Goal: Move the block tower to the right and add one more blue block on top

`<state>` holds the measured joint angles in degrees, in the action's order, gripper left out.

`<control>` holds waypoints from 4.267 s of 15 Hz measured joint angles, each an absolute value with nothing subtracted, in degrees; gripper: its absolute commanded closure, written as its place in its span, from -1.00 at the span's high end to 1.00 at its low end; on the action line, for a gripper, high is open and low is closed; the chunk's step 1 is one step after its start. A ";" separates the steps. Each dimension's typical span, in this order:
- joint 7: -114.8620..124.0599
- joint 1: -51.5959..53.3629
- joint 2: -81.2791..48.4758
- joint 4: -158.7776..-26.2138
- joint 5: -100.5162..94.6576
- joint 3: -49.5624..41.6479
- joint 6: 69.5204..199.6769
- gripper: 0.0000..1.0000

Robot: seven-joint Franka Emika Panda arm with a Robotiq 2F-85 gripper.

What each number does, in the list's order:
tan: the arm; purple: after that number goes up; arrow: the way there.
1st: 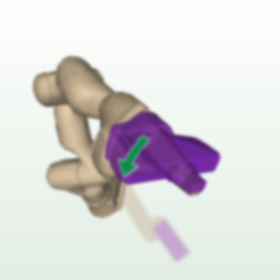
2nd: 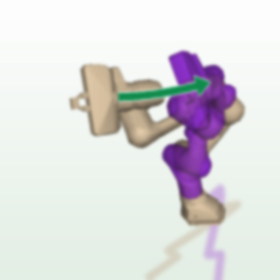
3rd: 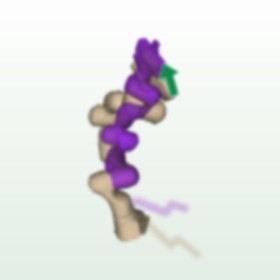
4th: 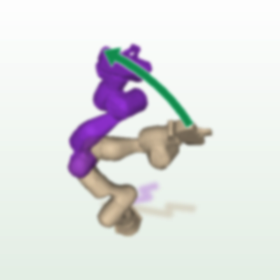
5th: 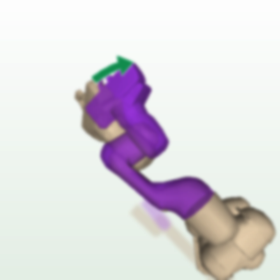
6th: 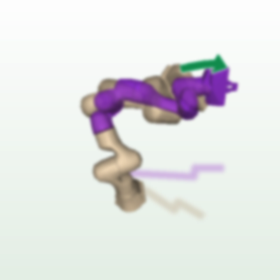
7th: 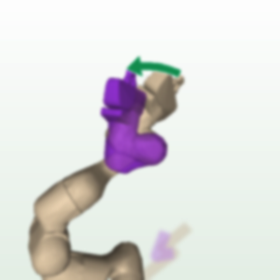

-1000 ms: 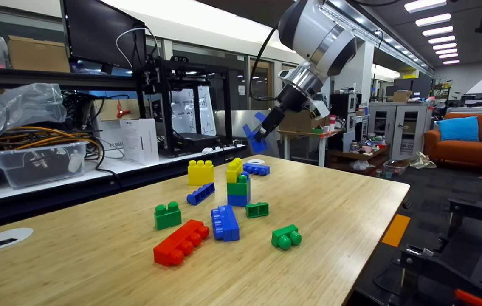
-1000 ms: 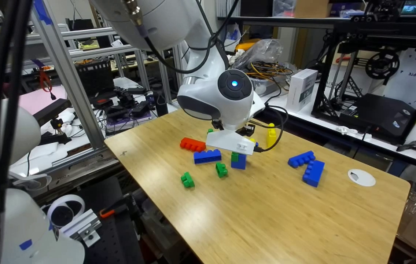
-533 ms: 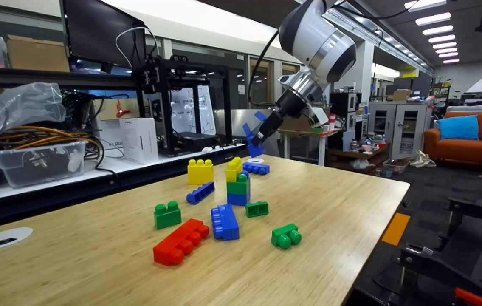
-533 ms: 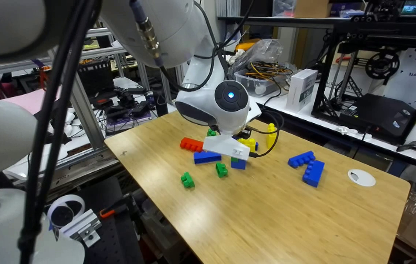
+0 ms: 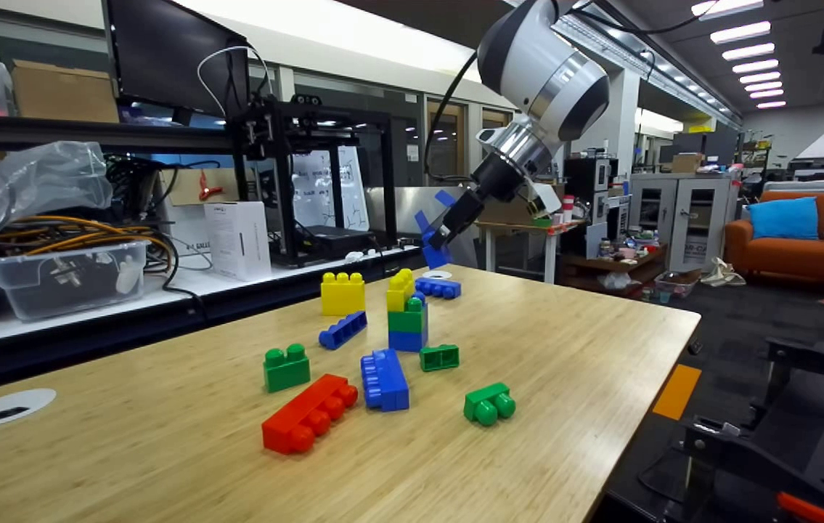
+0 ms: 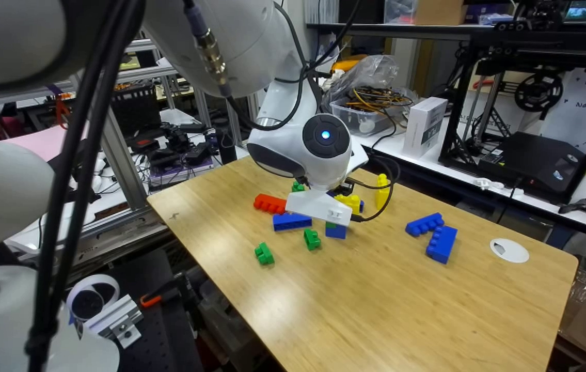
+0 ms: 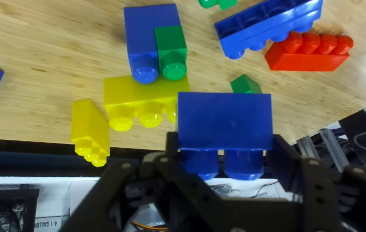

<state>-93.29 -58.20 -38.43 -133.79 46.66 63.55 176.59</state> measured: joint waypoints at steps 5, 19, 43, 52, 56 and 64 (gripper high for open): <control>-93.29 -58.20 -38.43 -133.79 46.66 63.56 176.61 0.38; -93.29 -58.20 -38.43 -133.79 46.66 63.56 176.66 0.38; -93.29 -58.20 -38.43 -133.79 46.66 63.56 176.69 0.38; -93.29 -58.20 -38.43 -133.79 46.66 63.56 176.70 0.38; -93.29 -58.20 -38.43 -133.79 46.66 63.56 176.70 -0.12; -80.18 -58.22 -40.95 -134.02 30.69 63.45 179.75 -0.12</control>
<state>-80.18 -58.22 -40.95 -134.02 30.69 63.45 179.75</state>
